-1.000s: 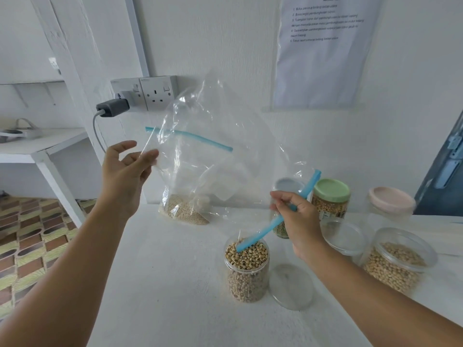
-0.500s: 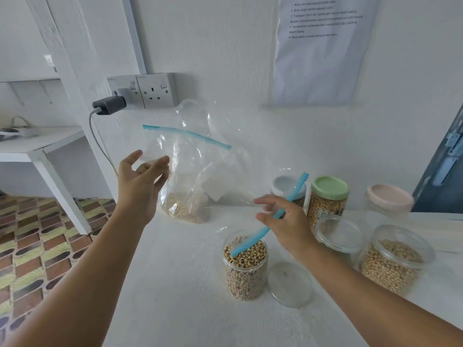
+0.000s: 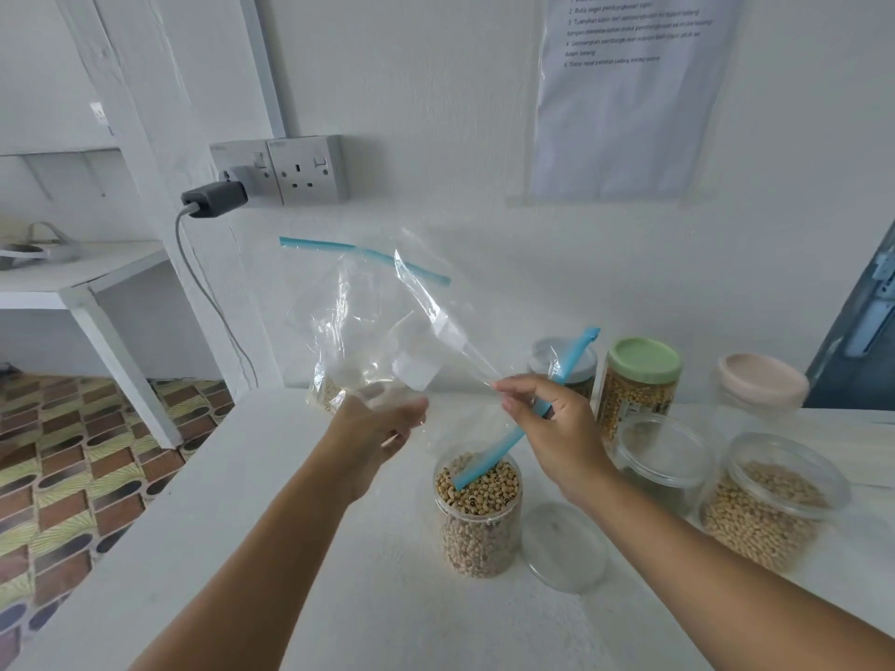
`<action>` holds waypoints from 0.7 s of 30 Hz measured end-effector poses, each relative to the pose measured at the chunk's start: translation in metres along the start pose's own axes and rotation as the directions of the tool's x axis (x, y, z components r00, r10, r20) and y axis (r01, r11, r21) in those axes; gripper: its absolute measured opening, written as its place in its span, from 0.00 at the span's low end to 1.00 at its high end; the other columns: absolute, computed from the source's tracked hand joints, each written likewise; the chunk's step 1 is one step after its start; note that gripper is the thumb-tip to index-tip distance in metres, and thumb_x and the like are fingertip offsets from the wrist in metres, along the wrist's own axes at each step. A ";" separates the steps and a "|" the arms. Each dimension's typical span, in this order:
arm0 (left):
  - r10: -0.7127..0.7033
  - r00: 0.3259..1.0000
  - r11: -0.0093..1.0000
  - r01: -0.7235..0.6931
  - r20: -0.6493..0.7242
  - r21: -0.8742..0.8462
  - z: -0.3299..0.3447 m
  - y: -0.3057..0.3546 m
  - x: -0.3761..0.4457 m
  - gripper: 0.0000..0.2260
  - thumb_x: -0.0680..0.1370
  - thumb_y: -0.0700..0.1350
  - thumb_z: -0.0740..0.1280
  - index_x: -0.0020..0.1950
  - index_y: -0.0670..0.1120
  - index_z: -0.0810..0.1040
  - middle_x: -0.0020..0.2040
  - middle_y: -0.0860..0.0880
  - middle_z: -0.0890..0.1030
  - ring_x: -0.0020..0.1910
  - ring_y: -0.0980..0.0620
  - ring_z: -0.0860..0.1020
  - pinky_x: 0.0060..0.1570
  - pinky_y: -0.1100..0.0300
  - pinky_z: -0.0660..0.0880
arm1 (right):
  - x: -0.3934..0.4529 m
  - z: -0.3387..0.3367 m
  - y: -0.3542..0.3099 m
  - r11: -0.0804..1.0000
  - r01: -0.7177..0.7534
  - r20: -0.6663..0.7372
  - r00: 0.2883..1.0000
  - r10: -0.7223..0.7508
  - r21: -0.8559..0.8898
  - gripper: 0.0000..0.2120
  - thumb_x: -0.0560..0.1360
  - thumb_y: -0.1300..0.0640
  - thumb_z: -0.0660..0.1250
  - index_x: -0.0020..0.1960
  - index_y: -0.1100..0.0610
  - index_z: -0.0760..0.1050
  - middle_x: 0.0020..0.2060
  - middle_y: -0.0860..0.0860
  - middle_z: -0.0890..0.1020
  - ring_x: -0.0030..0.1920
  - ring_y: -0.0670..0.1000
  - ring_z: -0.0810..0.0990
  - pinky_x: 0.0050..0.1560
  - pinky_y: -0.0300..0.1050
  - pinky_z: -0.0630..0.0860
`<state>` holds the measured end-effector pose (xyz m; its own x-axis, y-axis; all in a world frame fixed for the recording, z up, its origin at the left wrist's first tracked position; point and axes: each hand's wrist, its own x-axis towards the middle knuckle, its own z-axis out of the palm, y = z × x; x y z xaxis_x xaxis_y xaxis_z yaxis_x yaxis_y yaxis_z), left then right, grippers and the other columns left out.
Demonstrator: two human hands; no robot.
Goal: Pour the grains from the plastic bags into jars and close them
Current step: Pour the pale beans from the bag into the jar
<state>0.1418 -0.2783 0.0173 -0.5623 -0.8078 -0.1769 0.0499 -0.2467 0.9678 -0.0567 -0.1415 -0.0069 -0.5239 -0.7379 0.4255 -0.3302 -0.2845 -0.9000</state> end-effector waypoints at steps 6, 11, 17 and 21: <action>0.162 0.986 0.978 -0.165 -0.035 -0.125 0.023 -0.002 -0.007 0.43 0.66 0.46 0.83 0.74 0.39 0.65 0.54 0.42 0.86 0.56 0.42 0.85 0.66 0.44 0.77 | 0.000 0.002 -0.001 0.998 -0.004 -0.033 0.999 0.005 0.055 0.09 0.78 0.66 0.72 0.52 0.53 0.86 0.50 0.40 0.85 0.52 0.40 0.82 0.54 0.32 0.76; 0.177 0.981 0.984 -0.178 0.076 0.006 0.030 -0.004 -0.013 0.31 0.71 0.35 0.78 0.69 0.47 0.68 0.56 0.43 0.87 0.55 0.46 0.86 0.56 0.53 0.81 | 0.001 0.001 0.008 1.000 0.027 -0.087 0.996 -0.028 -0.009 0.10 0.79 0.64 0.72 0.52 0.50 0.85 0.51 0.41 0.84 0.55 0.44 0.82 0.58 0.37 0.78; 0.259 0.966 0.965 -0.258 -0.012 0.050 0.032 -0.013 -0.001 0.42 0.70 0.32 0.79 0.78 0.48 0.63 0.47 0.41 0.86 0.53 0.40 0.85 0.54 0.55 0.80 | -0.007 -0.006 0.017 0.997 0.030 0.047 0.999 -0.027 -0.077 0.16 0.76 0.58 0.76 0.62 0.49 0.81 0.61 0.39 0.77 0.60 0.44 0.82 0.59 0.39 0.80; 0.305 0.952 0.950 -0.304 -0.009 0.069 0.032 -0.017 -0.003 0.40 0.69 0.35 0.81 0.75 0.50 0.65 0.45 0.42 0.86 0.52 0.40 0.85 0.54 0.54 0.81 | -0.014 -0.009 0.017 0.990 -0.007 0.189 0.981 0.034 -0.140 0.24 0.75 0.60 0.77 0.66 0.43 0.77 0.61 0.31 0.75 0.59 0.43 0.83 0.58 0.40 0.81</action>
<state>0.1161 -0.2549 0.0070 -0.5132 -0.8491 0.1250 0.1614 0.0476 0.9857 -0.0619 -0.1309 -0.0270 -0.3766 -0.8495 0.3694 -0.4335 -0.1908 -0.8807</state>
